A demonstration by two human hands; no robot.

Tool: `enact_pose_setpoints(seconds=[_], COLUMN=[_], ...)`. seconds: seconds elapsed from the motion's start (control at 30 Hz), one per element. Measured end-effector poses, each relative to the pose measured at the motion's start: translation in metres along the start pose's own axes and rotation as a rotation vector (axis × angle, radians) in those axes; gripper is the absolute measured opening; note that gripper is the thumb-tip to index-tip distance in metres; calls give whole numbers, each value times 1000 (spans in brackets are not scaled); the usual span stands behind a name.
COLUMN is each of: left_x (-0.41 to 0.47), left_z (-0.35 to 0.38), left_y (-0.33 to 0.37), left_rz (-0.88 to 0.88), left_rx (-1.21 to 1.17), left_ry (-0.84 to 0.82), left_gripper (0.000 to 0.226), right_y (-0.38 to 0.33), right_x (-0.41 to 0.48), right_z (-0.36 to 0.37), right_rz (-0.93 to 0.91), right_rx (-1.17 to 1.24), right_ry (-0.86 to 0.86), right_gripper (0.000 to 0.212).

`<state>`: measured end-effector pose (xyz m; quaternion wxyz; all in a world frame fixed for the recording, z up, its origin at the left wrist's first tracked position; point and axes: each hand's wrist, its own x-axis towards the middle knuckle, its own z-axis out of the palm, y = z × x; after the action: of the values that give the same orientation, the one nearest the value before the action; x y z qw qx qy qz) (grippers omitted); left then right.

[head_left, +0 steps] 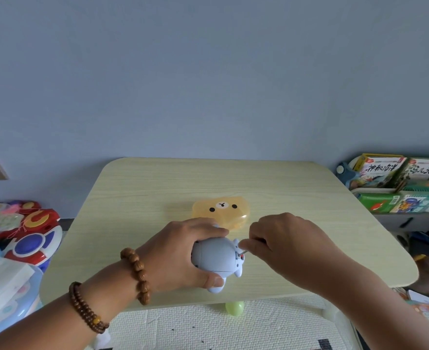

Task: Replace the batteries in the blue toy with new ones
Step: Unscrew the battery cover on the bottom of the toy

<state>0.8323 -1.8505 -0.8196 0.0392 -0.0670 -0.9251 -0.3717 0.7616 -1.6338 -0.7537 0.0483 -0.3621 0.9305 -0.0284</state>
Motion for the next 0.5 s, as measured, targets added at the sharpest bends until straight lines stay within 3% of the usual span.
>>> enact_pose_setpoints(seconds=[0.3, 0.5], left_x=[0, 1], left_z=[1, 0], left_y=[-4, -2], left_rz=[-5, -3], left_rx=[-7, -12], left_ry=[2, 6], left_gripper=[85, 84], right_y=[3, -1], right_x=[-7, 0], right_z=[-1, 7], right_rz=[-26, 58], right_rx=[86, 76], right_ry=[-33, -6], right_gripper=[13, 37])
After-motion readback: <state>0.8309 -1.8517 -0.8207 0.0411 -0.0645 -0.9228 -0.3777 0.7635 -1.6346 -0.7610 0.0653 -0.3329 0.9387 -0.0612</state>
